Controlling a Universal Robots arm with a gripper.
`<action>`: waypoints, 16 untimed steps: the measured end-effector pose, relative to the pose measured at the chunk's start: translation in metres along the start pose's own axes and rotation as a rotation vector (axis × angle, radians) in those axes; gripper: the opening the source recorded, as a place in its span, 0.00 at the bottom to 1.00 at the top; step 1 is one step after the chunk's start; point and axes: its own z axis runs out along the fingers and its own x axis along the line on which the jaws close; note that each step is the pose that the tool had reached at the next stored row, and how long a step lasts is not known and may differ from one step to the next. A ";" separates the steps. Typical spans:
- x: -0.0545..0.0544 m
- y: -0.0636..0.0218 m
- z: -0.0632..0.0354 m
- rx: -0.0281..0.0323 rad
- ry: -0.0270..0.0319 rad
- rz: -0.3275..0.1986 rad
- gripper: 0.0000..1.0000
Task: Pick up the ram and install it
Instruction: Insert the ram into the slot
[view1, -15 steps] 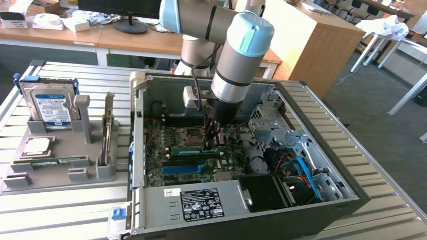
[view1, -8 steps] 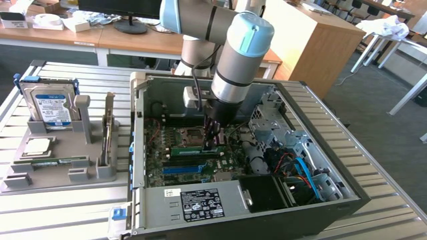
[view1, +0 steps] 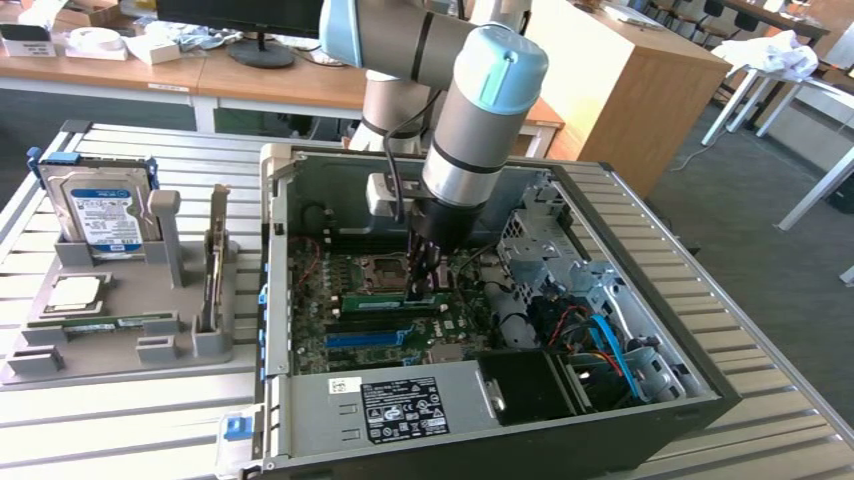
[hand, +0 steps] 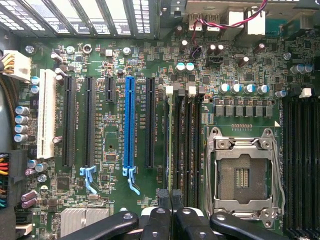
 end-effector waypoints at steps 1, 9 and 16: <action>0.000 0.0000 0.0000 -0.0001 0.0000 0.000 0.11; 0.000 0.0001 0.0000 -0.0015 0.0003 -0.004 0.11; 0.000 0.0000 0.0009 -0.0016 0.0004 -0.004 0.11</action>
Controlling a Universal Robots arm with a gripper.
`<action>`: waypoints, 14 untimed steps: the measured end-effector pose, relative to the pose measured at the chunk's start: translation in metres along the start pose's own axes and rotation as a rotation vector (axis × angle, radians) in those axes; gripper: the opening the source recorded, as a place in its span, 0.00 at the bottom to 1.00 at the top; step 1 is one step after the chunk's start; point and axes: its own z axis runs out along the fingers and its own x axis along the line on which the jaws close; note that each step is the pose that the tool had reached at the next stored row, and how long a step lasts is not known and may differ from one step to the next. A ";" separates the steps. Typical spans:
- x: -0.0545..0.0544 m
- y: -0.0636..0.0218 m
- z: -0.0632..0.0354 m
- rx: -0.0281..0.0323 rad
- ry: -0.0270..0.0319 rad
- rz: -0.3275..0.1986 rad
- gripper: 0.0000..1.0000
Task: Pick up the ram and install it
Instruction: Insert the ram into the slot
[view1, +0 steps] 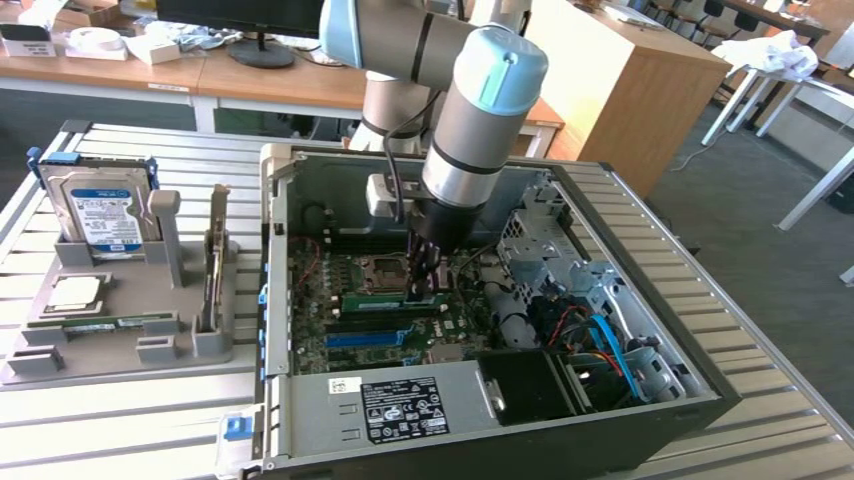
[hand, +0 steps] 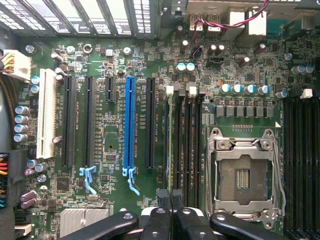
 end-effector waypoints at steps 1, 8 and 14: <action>0.000 0.0000 0.0000 0.0000 0.0000 0.000 0.11; 0.000 -0.0005 0.0007 0.0002 -0.0004 0.000 0.11; 0.000 -0.0006 0.0025 0.0005 -0.0002 0.000 0.11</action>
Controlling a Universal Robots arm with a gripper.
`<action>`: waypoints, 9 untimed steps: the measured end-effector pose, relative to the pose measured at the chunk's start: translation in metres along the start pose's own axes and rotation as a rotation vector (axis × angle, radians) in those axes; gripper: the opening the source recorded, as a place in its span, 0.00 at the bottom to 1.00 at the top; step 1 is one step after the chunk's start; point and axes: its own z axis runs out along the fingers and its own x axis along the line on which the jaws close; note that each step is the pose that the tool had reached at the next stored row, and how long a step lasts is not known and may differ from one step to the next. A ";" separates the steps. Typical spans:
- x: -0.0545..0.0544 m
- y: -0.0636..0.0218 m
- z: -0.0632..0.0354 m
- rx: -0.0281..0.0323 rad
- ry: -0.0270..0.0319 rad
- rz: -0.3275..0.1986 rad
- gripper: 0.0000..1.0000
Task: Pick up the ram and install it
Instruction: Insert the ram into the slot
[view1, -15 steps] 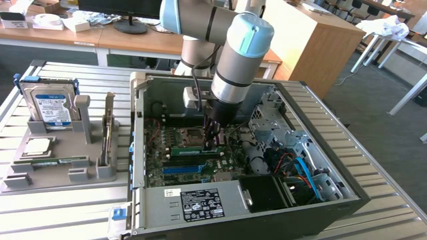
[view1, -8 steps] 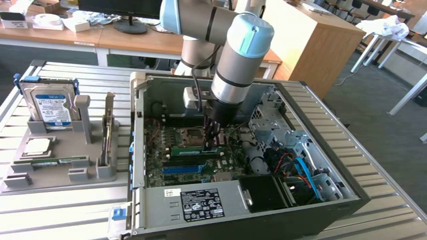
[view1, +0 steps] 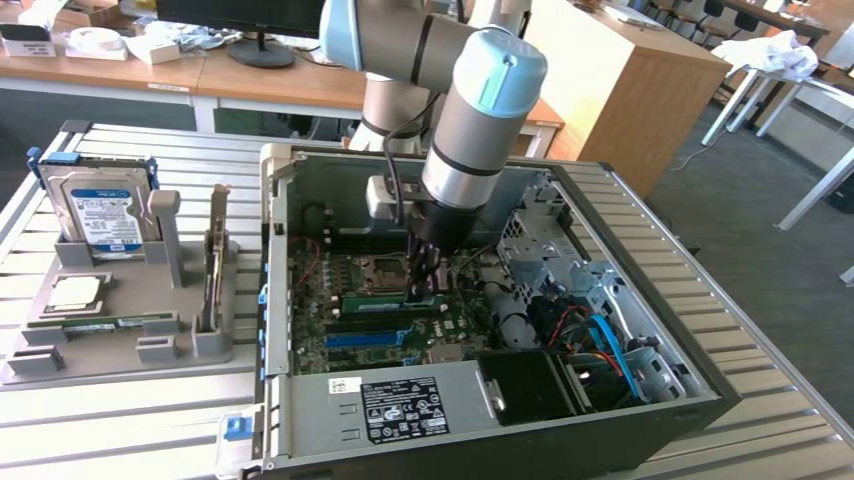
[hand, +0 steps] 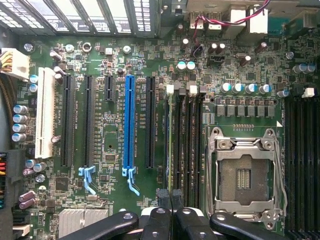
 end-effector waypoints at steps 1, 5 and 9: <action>0.000 0.0000 0.0004 0.0000 0.0000 0.000 0.11; 0.000 -0.0001 0.0021 0.0003 0.0001 0.000 0.11; 0.000 -0.0001 0.0025 0.0003 0.0003 0.000 0.11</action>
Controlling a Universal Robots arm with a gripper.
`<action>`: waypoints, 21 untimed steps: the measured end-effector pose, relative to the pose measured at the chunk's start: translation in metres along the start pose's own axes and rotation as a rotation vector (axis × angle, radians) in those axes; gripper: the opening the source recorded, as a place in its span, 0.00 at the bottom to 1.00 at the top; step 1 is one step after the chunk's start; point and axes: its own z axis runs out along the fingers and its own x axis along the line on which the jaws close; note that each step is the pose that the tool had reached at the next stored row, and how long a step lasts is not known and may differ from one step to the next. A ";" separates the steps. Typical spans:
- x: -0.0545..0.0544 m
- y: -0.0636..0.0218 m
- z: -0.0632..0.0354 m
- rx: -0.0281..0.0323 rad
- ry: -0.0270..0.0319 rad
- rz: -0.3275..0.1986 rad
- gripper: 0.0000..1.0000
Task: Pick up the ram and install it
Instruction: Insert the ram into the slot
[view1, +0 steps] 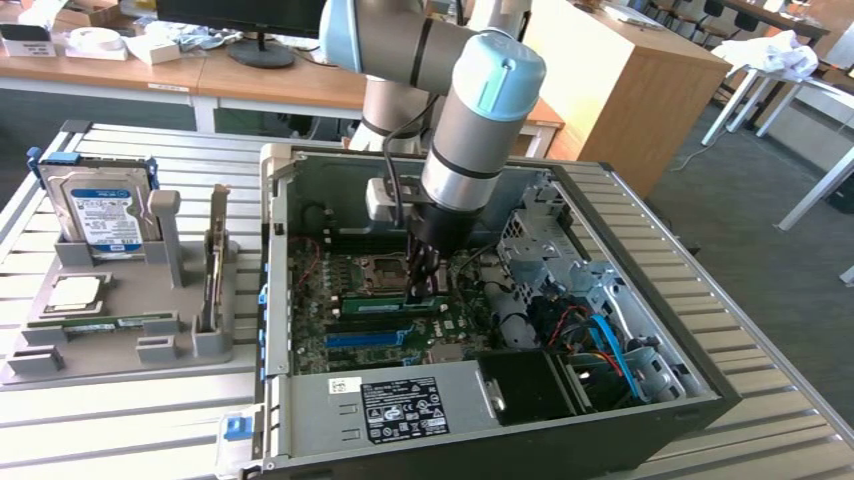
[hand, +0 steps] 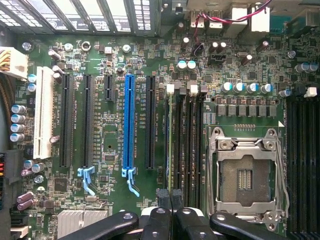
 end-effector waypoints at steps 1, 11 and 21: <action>0.000 0.0000 0.0000 0.0001 -0.0001 0.000 0.11; 0.000 0.0000 0.0001 0.0001 -0.0003 0.000 0.31; 0.000 0.0007 -0.0151 0.0000 0.0010 0.000 0.31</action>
